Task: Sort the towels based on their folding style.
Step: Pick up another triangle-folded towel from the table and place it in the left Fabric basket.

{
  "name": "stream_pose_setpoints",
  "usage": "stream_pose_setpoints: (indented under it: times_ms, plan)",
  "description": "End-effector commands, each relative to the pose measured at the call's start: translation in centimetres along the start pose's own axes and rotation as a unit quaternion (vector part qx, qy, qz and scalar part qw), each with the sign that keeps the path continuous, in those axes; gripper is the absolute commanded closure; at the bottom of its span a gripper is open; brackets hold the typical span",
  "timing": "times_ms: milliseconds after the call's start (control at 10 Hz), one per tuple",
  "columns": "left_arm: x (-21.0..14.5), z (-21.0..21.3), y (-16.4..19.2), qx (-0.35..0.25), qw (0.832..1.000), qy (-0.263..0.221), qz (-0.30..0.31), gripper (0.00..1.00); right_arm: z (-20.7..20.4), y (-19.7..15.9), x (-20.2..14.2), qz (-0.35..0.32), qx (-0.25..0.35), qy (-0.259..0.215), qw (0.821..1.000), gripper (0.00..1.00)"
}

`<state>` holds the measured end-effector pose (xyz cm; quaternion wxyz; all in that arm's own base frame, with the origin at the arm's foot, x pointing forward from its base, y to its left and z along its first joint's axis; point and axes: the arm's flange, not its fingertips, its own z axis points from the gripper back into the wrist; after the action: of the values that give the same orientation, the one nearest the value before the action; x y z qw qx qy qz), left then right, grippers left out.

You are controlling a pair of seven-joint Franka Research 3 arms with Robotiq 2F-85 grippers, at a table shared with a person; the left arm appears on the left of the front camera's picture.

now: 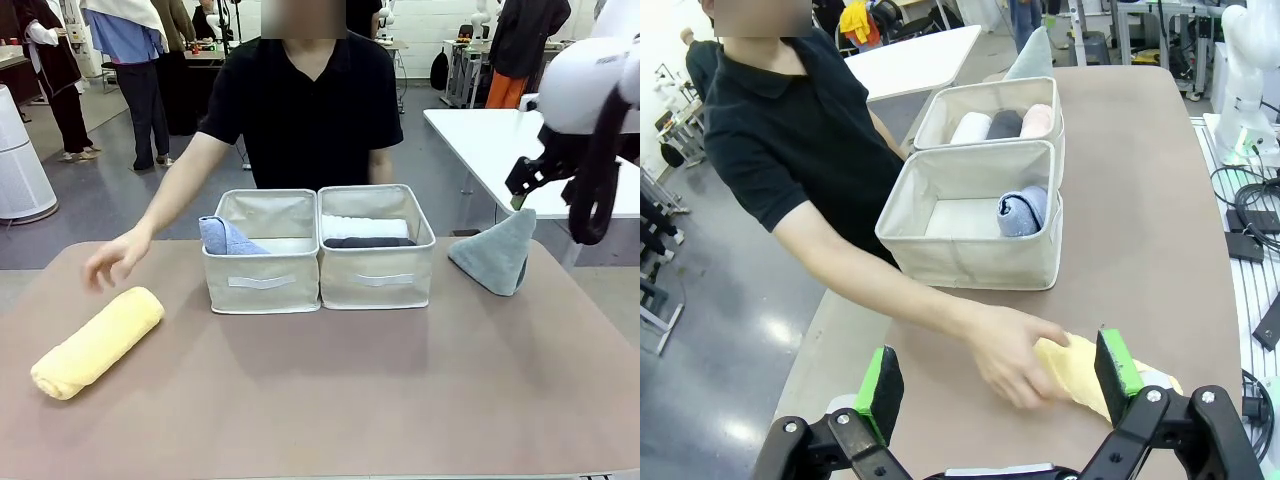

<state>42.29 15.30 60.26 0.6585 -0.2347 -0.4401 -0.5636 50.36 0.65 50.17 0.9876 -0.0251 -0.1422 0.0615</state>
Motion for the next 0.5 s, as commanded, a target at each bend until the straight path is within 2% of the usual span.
stream_pose_setpoints:
  times_ms: [0, 400]
  plan:
    - [0.1, 0.1, -0.1, -0.001, 1.0, -0.003, -0.002, 0.0, 0.2, 0.3, 3.1, -0.021, -0.014, 0.029, 0.999, 0.0]
    - [0.1, 0.1, -0.1, -0.001, 1.0, -0.003, -0.002, 0.0, -3.6, -1.0, 4.8, -0.05, -0.03, 0.104, 0.993, 0.0]
